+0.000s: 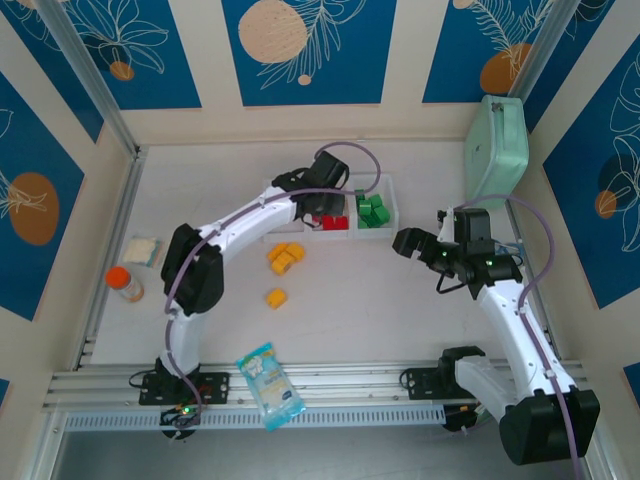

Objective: Sort the legos into containers by color
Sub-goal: Place the lego in the container.

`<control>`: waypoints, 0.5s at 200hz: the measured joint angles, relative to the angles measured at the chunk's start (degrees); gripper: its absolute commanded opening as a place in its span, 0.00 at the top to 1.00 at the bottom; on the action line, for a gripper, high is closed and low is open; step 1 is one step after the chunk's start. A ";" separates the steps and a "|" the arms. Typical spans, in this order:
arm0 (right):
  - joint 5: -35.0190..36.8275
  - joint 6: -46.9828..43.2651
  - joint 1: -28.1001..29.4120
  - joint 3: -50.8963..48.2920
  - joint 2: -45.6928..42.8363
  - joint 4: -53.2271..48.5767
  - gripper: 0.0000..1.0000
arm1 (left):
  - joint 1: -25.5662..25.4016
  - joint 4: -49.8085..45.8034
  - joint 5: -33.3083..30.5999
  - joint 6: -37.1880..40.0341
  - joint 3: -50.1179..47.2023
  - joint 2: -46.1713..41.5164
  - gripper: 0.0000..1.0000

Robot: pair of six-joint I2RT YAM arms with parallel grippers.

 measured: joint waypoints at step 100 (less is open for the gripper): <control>-3.23 -0.70 0.07 -0.02 -3.28 -3.13 0.01 | 3.04 -2.56 2.01 0.00 12.61 12.20 0.21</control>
